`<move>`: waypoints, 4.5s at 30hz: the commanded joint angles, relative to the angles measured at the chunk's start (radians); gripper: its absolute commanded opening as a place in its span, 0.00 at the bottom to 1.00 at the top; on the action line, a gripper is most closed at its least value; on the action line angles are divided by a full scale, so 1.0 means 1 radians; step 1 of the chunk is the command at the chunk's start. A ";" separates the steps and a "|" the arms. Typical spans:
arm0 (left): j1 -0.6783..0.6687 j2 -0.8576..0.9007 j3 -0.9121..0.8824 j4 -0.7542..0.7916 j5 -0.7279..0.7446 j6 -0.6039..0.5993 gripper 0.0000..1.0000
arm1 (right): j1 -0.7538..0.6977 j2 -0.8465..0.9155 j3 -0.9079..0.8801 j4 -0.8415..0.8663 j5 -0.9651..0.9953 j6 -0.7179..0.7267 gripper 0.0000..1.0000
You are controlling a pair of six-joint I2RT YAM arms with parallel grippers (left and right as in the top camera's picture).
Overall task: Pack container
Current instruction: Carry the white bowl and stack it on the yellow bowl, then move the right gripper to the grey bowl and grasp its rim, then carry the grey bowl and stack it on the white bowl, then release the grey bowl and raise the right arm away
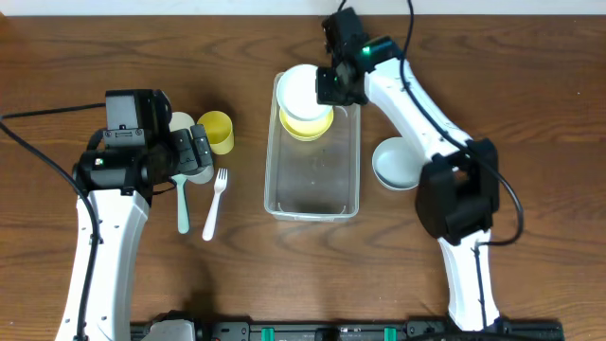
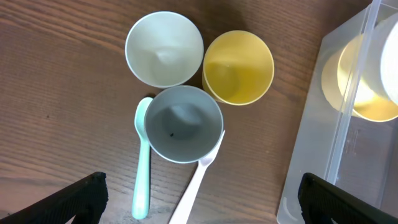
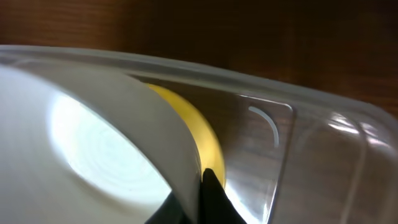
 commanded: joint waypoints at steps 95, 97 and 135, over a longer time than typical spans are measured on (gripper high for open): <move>0.005 0.002 0.013 -0.003 -0.013 0.009 0.98 | -0.038 -0.166 -0.198 0.170 -0.072 -0.074 0.01; 0.005 0.002 0.013 -0.003 -0.013 0.009 0.98 | -0.038 -0.125 -0.198 0.178 -0.107 -0.075 0.01; 0.004 0.002 0.013 0.005 -0.011 0.009 0.98 | -0.579 -0.526 0.047 -0.475 -0.117 -0.149 0.99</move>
